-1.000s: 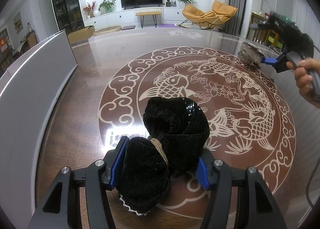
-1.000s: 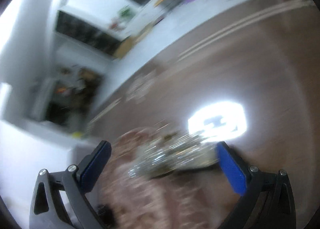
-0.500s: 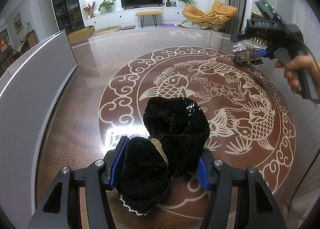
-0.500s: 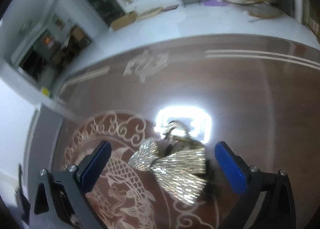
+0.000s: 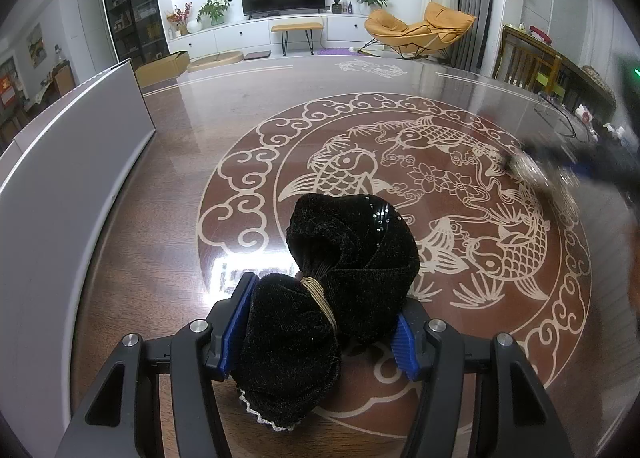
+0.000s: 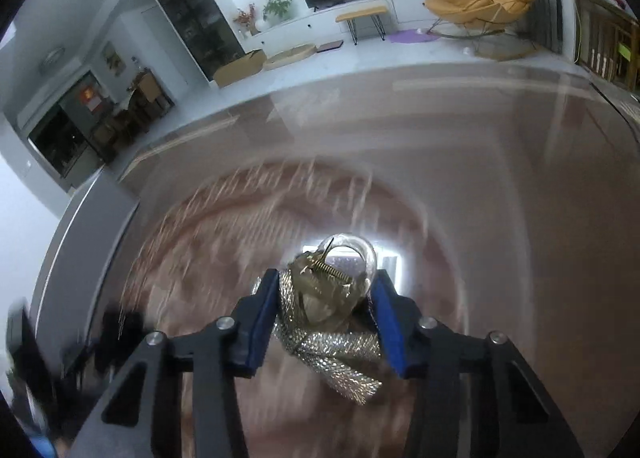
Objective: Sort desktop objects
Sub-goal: 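Grasp the silver bow hair clip with the right tool while the left tool holds the pouches, then carry the pouches and hair clip over the white bin and open both tools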
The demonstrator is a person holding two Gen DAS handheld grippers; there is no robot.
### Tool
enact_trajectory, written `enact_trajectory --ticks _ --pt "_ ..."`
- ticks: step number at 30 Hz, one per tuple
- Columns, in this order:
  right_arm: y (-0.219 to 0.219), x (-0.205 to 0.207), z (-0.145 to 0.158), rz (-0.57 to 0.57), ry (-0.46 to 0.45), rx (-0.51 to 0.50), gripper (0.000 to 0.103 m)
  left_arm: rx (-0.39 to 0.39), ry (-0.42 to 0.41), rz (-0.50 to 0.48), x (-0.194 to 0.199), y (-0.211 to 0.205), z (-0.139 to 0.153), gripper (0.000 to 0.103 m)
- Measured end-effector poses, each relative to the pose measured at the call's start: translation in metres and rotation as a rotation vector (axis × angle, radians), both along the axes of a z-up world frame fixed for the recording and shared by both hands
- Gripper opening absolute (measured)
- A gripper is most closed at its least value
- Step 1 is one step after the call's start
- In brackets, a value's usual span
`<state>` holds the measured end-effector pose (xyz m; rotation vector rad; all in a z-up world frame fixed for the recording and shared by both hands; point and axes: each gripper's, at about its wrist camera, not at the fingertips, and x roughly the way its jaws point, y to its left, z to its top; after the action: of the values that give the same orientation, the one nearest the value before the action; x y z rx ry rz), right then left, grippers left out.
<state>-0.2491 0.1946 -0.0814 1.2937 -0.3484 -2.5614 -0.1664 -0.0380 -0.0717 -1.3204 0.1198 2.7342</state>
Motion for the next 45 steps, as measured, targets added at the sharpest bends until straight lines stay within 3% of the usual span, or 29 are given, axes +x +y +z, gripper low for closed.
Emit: enact_trajectory --ticks 3,6,9,11,16,20,22,23,25,30,34,38,42,45 --pt "-0.021 0.066 0.001 0.002 0.028 0.02 0.053 0.0 0.0 0.0 0.0 0.0 0.0 0.061" --pt "-0.034 0.105 -0.001 0.059 0.014 0.017 0.083 0.001 0.0 -0.001 0.0 0.0 0.0 0.061" --pt "-0.045 0.131 0.006 0.161 0.068 0.149 0.094 0.02 -0.004 -0.014 0.0 -0.002 0.0 0.06" --pt "-0.05 0.123 0.007 0.216 0.061 0.243 0.101 0.018 -0.005 -0.044 0.007 0.0 -0.001 0.06" --pt "-0.061 0.113 -0.004 0.37 -0.015 0.332 0.101 0.028 -0.007 -0.133 0.051 -0.001 -0.001 0.06" --pt "-0.068 0.097 -0.02 0.384 -0.053 0.329 0.096 0.031 -0.006 -0.134 0.072 -0.007 0.0 0.058" --pt "-0.067 0.094 -0.019 0.344 -0.028 0.325 0.066 0.039 -0.005 -0.12 0.078 -0.008 0.001 0.055" --pt "-0.064 0.094 -0.015 0.331 -0.028 0.29 0.056 0.054 -0.006 -0.111 0.082 -0.009 0.002 0.054" --pt "-0.058 0.095 -0.007 0.292 -0.042 0.224 0.056 0.094 -0.009 -0.096 0.09 -0.012 0.007 0.052" --pt "-0.055 0.122 0.016 0.305 -0.021 0.228 0.055 0.174 0.019 -0.099 0.113 -0.01 0.027 0.051" --pt "-0.064 0.13 0.053 0.311 0.015 0.165 0.055 0.23 0.044 -0.085 0.117 -0.023 0.06 0.051" --pt "-0.115 0.124 0.104 0.363 0.089 0.08 0.055 0.31 0.111 -0.033 0.13 -0.075 0.115 0.051" --pt "-0.202 0.114 0.146 0.471 0.144 -0.013 0.055 0.286 0.158 0.067 0.136 -0.15 0.156 0.051" --pt "-0.281 0.105 0.161 0.554 0.159 -0.054 0.055 0.23 0.135 0.196 0.134 -0.215 0.16 0.051"
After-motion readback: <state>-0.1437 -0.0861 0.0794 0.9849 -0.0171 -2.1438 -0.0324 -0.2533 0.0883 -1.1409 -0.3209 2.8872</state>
